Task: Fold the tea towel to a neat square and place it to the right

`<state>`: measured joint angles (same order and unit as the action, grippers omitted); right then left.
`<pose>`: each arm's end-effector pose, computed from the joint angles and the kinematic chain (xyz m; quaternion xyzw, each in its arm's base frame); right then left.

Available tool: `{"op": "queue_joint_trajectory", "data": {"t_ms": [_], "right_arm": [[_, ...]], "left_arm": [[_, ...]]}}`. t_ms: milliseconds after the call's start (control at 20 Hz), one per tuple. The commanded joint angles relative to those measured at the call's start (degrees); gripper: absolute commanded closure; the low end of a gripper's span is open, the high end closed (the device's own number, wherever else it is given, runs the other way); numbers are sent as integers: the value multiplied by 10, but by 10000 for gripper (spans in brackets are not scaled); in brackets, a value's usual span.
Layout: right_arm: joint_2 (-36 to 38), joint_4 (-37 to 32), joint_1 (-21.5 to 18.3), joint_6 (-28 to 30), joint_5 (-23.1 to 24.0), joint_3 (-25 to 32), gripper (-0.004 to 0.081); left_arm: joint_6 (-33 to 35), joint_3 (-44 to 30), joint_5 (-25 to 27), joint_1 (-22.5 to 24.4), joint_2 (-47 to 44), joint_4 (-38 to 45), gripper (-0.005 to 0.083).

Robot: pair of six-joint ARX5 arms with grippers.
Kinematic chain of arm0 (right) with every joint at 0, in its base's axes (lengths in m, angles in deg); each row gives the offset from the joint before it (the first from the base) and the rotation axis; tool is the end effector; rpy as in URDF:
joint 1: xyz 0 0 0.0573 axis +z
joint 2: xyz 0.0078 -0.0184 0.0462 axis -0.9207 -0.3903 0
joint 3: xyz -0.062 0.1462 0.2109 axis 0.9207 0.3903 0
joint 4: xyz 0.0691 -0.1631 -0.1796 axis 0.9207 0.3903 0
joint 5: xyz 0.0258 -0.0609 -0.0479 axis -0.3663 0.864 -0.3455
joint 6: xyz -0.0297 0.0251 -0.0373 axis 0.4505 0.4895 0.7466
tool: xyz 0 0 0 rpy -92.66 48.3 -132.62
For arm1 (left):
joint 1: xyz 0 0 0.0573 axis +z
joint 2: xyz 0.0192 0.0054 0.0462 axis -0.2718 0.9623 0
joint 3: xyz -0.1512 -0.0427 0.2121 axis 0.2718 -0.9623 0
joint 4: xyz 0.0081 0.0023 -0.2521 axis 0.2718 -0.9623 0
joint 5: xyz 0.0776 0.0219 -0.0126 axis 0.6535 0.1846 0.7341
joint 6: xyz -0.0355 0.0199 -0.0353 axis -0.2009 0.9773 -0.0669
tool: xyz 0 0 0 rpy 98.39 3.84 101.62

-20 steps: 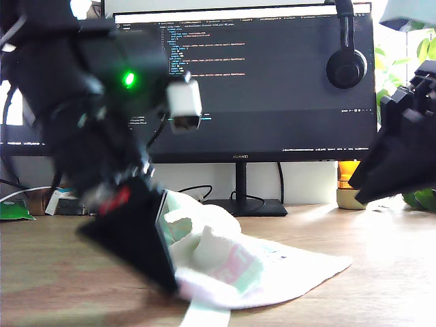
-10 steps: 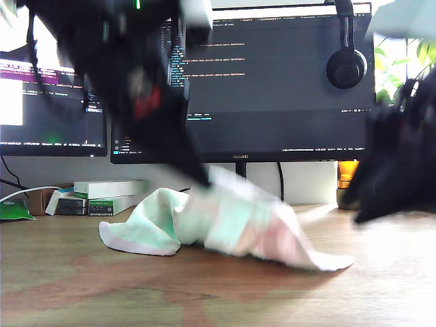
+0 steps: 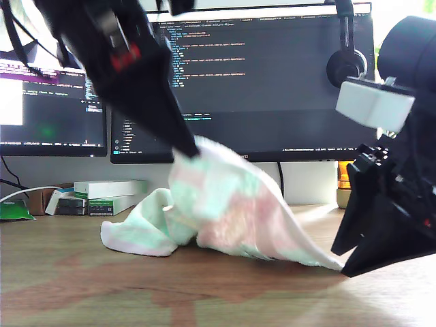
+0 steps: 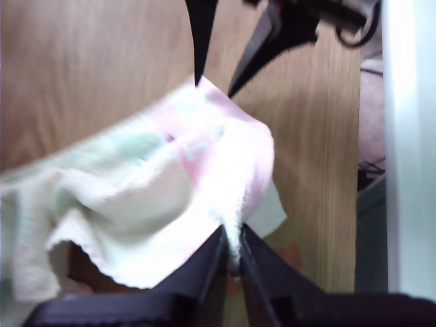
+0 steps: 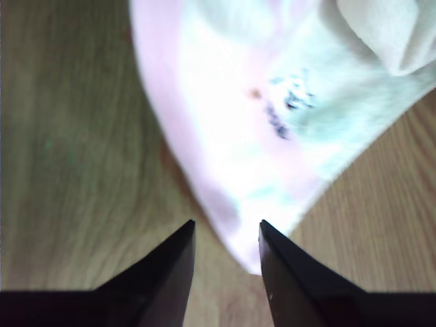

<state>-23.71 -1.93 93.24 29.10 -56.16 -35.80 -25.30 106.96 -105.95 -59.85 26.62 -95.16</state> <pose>0.1967 0.1072 0.1433 -0.4524 0.2207 0.5329 0.6802 0.1903 -0.1991 0.2496 0.2840 0.3310 -0.5827 0.6858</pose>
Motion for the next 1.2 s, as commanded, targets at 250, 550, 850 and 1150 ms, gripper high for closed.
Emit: {"op": "queue_joint_trajectory", "data": {"t_ms": [250,550,850,1150], "right_arm": [[-14,-14,4,-7,-1,-5,505],[-29,-18,10,-7,0,-5,505],[-31,-21,12,-7,0,-5,606],[-31,-26,12,-7,0,-5,780]], "left_arm": [[-1,-6,-5,7,-18,1,794],[-5,-6,-5,10,-19,4,794],[-5,-5,-8,14,-26,4,794],[-5,-5,-19,21,-30,-4,794]]}}
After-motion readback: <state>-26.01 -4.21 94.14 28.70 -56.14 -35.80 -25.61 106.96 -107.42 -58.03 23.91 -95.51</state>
